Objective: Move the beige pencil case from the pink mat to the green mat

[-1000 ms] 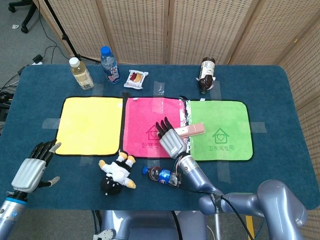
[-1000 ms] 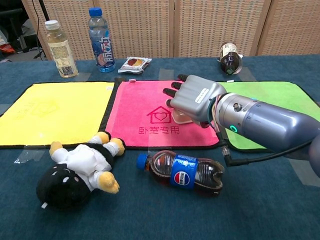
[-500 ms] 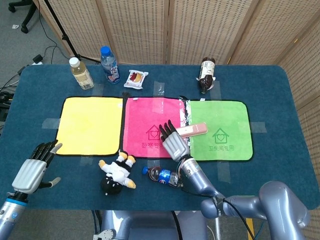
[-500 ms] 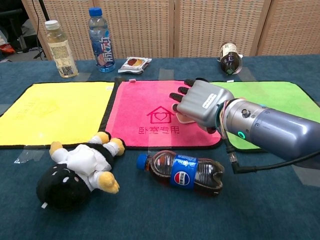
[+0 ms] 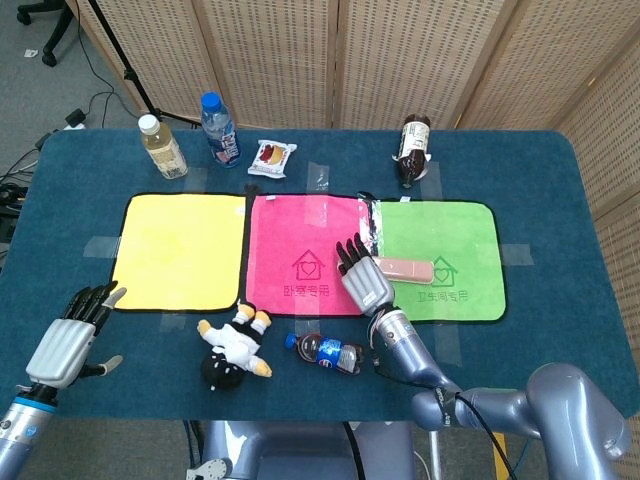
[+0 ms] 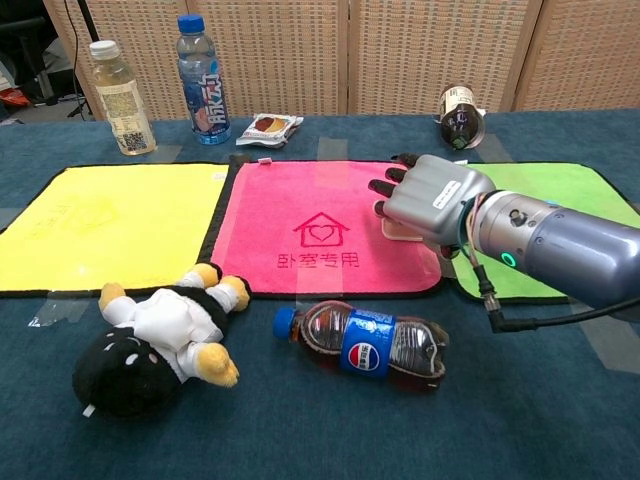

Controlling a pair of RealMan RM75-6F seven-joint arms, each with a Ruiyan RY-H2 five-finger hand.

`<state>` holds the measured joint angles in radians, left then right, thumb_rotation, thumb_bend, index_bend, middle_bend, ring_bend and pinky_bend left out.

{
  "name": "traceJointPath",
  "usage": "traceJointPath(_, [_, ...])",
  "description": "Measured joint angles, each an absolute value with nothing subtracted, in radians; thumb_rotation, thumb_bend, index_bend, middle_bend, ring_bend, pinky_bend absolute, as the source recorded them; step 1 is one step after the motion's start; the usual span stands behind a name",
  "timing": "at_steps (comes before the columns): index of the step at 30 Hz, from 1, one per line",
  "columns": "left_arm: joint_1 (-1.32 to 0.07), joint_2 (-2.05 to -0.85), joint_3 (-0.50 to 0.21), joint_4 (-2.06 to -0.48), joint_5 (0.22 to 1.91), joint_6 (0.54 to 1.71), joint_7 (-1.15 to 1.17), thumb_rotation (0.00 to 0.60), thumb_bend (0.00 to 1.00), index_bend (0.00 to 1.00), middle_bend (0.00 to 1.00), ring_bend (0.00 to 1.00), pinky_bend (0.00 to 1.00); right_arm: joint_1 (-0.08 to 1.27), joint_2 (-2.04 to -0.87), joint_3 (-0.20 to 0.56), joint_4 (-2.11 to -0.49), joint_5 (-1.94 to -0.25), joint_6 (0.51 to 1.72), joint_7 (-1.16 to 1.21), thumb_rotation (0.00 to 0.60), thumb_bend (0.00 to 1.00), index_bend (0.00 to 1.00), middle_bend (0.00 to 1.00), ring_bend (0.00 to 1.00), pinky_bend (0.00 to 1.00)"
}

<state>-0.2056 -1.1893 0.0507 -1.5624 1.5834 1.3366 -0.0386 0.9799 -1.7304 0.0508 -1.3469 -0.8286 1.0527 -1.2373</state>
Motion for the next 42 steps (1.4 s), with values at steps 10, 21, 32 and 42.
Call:
traceJointPath(10, [-0.205,-1.188,0.05,-1.564,1.582,1.338,-0.04,0.6,0.16,0.0,0.0,0.0,0.0,0.958,-1.706,0.046,-1.344,-0.805,1.066,-1.235,0.6,0.54,0.16,0.0,0.0,0.0])
traceJointPath(21, [-0.204,-1.189,0.054,-1.567,1.588,1.339,-0.035,0.6,0.16,0.0,0.0,0.0,0.0,0.934,-1.684,0.037,-1.317,-0.794,1.06,-1.21,0.6,0.54,0.16,0.0,0.0,0.0])
traceJointPath(32, [-0.203,-1.189,0.057,-1.572,1.593,1.341,-0.029,0.6,0.16,0.0,0.0,0.0,0.0,0.907,-1.659,0.036,-1.272,-0.78,1.049,-1.172,0.6,0.54,0.16,0.0,0.0,0.0])
traceJointPath(42, [-0.201,-1.191,0.057,-1.572,1.596,1.347,-0.025,0.6,0.16,0.0,0.0,0.0,0.0,0.903,-1.653,0.051,-1.252,-0.789,1.043,-1.15,0.6,0.54,0.16,0.0,0.0,0.0])
